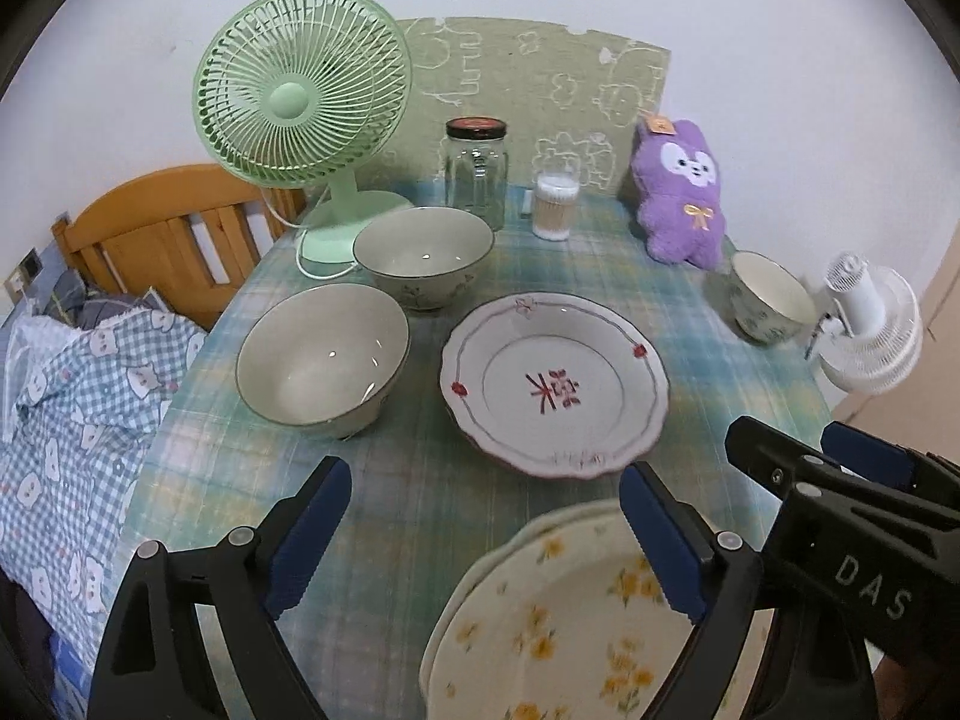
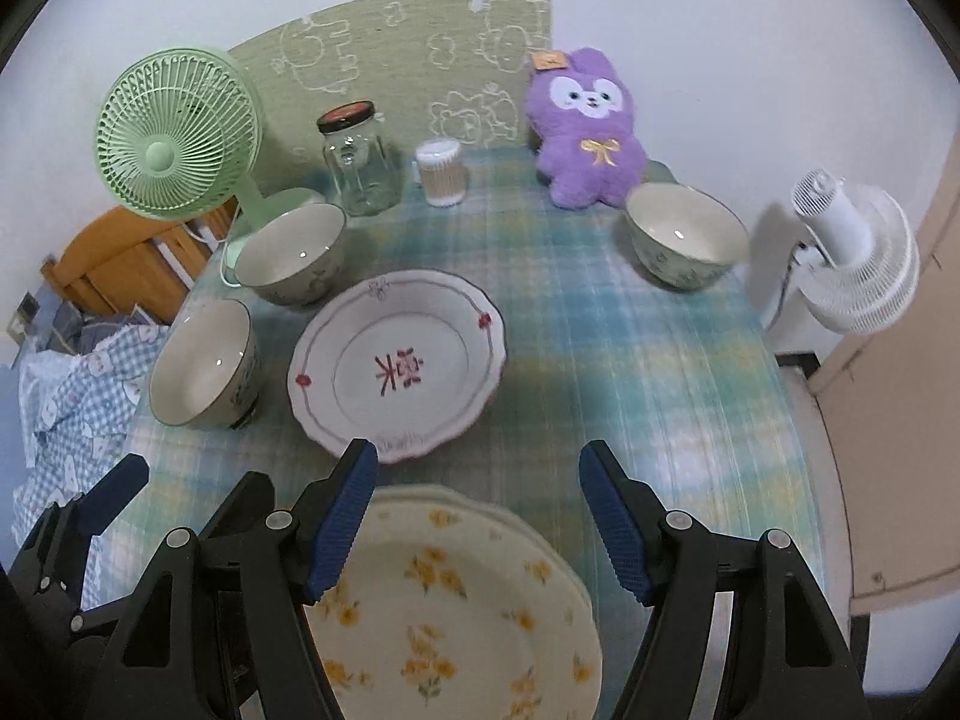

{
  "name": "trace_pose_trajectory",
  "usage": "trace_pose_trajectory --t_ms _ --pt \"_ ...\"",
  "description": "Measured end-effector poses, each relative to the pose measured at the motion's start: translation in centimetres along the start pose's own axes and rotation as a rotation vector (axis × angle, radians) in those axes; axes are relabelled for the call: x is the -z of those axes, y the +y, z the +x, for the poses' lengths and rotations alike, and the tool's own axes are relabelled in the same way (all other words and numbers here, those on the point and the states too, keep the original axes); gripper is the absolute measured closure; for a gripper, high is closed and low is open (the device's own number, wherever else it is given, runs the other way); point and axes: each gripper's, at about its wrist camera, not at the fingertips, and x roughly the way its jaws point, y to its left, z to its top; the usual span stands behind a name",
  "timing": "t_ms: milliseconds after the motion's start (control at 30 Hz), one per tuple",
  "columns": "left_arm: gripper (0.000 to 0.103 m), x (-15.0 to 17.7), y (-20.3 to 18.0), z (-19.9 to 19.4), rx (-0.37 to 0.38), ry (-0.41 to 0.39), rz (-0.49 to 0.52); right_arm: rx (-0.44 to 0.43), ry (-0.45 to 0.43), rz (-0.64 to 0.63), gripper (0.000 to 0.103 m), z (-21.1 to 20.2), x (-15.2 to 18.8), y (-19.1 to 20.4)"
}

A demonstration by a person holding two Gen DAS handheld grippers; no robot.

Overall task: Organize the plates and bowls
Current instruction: 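Move both grippers to the red-rimmed white plate and grasp its rim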

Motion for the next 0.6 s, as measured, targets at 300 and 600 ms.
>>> trace_pose_trajectory --t_ms 300,600 --pt "0.021 -2.4 -1.3 4.5 -0.066 0.012 -0.041 -0.030 0.016 -0.052 0.030 4.9 -3.4 -0.9" --pt "0.027 -3.8 -1.3 9.6 -0.146 0.046 -0.099 -0.076 0.052 -0.088 0.031 10.5 -5.7 -0.4"
